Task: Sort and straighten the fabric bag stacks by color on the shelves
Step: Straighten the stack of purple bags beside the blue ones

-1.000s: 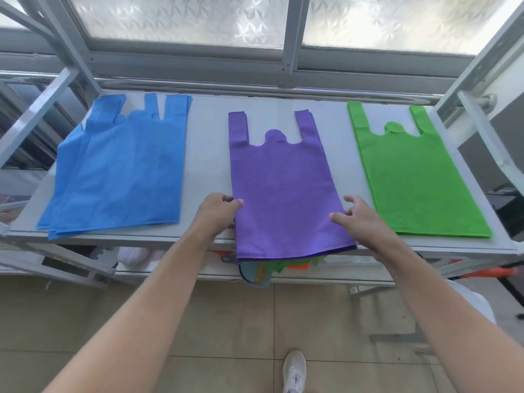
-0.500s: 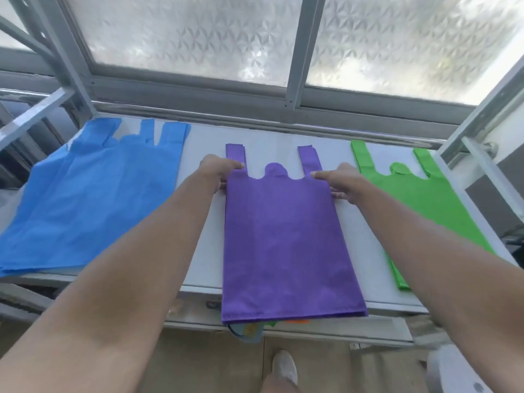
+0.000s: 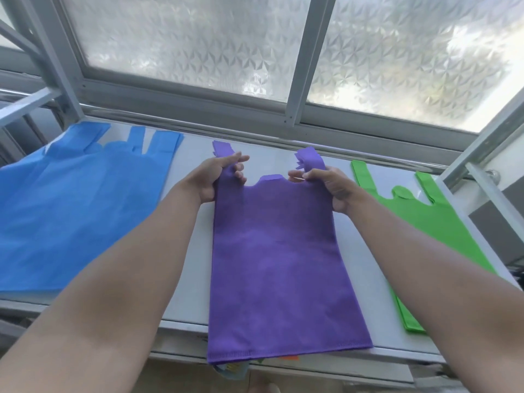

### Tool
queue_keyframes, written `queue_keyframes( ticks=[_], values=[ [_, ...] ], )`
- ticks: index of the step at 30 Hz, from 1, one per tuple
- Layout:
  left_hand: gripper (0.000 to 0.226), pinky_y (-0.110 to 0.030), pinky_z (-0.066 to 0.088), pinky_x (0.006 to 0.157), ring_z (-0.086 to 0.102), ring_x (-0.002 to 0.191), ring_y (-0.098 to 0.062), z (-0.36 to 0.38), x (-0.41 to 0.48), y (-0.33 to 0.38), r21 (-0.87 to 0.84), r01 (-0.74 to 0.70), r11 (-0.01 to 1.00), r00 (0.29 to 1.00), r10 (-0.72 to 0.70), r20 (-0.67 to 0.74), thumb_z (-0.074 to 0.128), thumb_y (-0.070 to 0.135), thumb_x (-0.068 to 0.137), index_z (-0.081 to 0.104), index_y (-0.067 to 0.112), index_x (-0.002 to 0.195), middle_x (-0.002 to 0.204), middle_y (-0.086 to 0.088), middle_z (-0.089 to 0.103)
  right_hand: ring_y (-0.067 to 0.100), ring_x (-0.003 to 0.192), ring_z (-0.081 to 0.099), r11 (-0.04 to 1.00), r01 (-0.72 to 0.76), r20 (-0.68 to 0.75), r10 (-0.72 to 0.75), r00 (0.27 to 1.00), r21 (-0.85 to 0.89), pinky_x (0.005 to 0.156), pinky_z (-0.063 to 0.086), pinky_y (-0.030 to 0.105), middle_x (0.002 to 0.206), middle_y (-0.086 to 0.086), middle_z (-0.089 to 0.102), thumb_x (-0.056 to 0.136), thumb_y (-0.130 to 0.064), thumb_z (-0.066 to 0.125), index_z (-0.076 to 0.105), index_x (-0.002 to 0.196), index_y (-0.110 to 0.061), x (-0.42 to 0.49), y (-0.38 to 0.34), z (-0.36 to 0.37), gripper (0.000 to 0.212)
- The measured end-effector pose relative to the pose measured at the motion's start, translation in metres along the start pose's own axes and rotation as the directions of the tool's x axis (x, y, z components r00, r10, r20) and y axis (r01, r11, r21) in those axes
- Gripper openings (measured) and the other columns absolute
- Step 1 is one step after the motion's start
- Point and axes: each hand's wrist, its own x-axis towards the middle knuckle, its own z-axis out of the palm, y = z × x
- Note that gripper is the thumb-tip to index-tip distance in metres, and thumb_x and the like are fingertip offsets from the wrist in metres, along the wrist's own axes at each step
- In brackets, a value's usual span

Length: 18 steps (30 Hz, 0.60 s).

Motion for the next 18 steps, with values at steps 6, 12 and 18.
queue_keyframes(
  ticks=[6, 12, 18],
  values=[
    [0.011, -0.023, 0.055, 0.065, 0.054, 0.061, -0.007, 0.006, -0.004, 0.004, 0.138, -0.055, 0.989, 0.986, 0.032, 0.165, 0.059, 0.027, 0.106, 0.059, 0.019, 0.099, 0.081, 0.005, 0.052, 0.019, 0.088, 0.063, 0.893, -0.076, 0.244, -0.038, 0.969, 0.444, 0.092, 0.052, 0.032, 0.097, 0.005, 0.059, 0.098, -0.011, 0.055, 0.058, 0.132, -0.012, 0.011, -0.006, -0.015, 0.033],
    [0.019, -0.029, 0.052, 0.072, 0.051, 0.065, -0.018, 0.012, 0.004, 0.012, -0.075, -0.153, 0.985, 0.987, 0.156, 0.037, 0.059, 0.025, 0.102, 0.057, 0.015, 0.085, 0.072, -0.001, 0.048, 0.009, 0.069, 0.046, 0.918, 0.009, 0.191, -0.092, 0.977, 0.397, 0.075, 0.047, 0.025, 0.084, -0.001, 0.051, 0.105, -0.020, 0.057, 0.063, 0.134, -0.019, 0.025, -0.014, -0.015, 0.030],
    [0.017, -0.028, 0.052, 0.063, 0.054, 0.060, -0.016, 0.015, 0.009, 0.016, 0.146, -0.189, 0.971, 0.982, 0.186, 0.034, 0.065, 0.026, 0.103, 0.062, 0.013, 0.093, 0.074, -0.002, 0.052, 0.010, 0.061, 0.048, 0.943, 0.041, 0.126, -0.087, 0.988, 0.332, 0.067, 0.049, 0.026, 0.082, 0.001, 0.053, 0.103, -0.029, 0.063, 0.062, 0.115, -0.023, 0.028, -0.013, -0.012, 0.013]
  ],
)
